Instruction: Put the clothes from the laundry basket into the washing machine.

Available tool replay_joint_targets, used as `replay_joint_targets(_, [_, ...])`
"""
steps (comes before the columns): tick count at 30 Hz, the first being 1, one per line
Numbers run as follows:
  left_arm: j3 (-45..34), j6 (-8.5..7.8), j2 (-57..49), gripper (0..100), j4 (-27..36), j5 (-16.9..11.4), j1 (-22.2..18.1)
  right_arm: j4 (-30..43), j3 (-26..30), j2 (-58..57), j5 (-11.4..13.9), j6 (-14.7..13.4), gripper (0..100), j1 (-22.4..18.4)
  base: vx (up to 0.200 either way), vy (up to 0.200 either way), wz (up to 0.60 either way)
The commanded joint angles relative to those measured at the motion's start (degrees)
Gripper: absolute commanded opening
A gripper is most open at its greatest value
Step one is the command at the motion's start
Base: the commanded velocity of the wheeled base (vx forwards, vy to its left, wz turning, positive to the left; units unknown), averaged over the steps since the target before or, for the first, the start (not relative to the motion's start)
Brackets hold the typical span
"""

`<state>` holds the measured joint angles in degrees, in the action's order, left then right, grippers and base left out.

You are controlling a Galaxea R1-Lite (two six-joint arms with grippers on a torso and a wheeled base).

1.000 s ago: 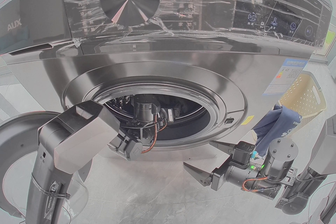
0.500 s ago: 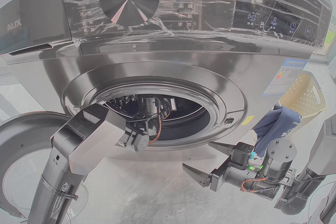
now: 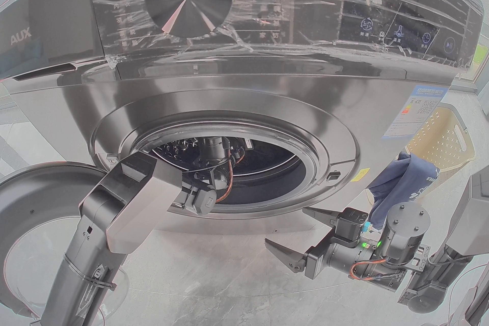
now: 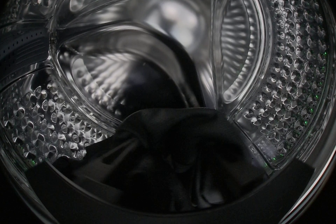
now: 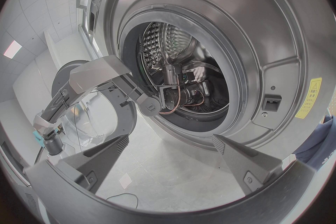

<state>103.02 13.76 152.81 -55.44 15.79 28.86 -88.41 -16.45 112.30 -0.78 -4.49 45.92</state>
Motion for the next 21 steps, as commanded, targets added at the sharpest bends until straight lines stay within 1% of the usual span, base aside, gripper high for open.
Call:
replay_joint_targets(1, [-8.19,1.09,-5.94,100,0.16,-0.05,1.99,-0.01,0.01,0.11,-0.01,0.00,100,-0.04,0.000,0.000,0.00])
replay_joint_targets(2, [-11.09,1.00,-7.70,100,0.16,-0.05,2.70,-0.01,0.01,0.11,-0.01,0.00,100,-0.04,0.000,0.000,0.00])
replay_joint_targets(3, [-11.53,1.00,-7.97,100,0.16,-0.05,2.79,-0.01,0.01,0.11,-0.01,0.00,100,-0.04,0.000,0.000,0.00])
replay_joint_targets(4, [-16.36,1.00,-10.87,100,0.16,-0.05,4.02,-0.01,0.01,0.02,-0.01,0.00,100,-0.04,0.000,0.000,0.00])
replay_joint_targets(7, [-25.50,0.56,-15.26,100,-0.98,-0.05,5.86,-0.01,0.10,0.02,-0.01,0.00,100,-0.04,0.000,0.000,0.00])
replay_joint_targets(11, [-36.49,0.04,-20.80,100,-4.94,-0.67,8.76,-0.01,0.10,-0.06,-0.01,0.00,100,-0.13,0.000,0.000,0.00])
replay_joint_targets(14, [-42.91,-0.84,-24.14,100,-7.49,-0.93,10.70,-0.01,0.19,-0.06,-0.01,0.00,100,-0.39,0.000,0.000,0.00])
replay_joint_targets(15, [-42.91,-0.84,-24.14,100,-7.49,-0.93,10.70,-0.01,0.19,-0.06,-0.01,0.00,100,-0.39,0.000,0.000,0.00])
replay_joint_targets(16, [-48.27,-1.46,-25.81,100,-10.65,-1.20,12.10,-0.01,0.27,-0.15,-0.01,0.00,100,-0.57,0.000,0.000,0.00])
replay_joint_targets(17, [-50.90,-1.99,-26.86,100,-12.67,-1.90,12.81,-0.01,0.27,-0.33,0.08,0.00,100,-0.66,0.000,0.000,0.00])
replay_joint_targets(19, [-55.12,-2.51,-28.53,100,-15.75,-3.22,13.68,-0.01,0.45,-0.50,-0.01,0.00,100,-0.66,0.000,0.000,0.00])
replay_joint_targets(21, [-58.99,-2.51,-29.94,100,-18.21,-3.39,14.30,-0.01,0.54,-0.68,-0.01,0.00,100,-0.75,0.000,0.000,0.00])
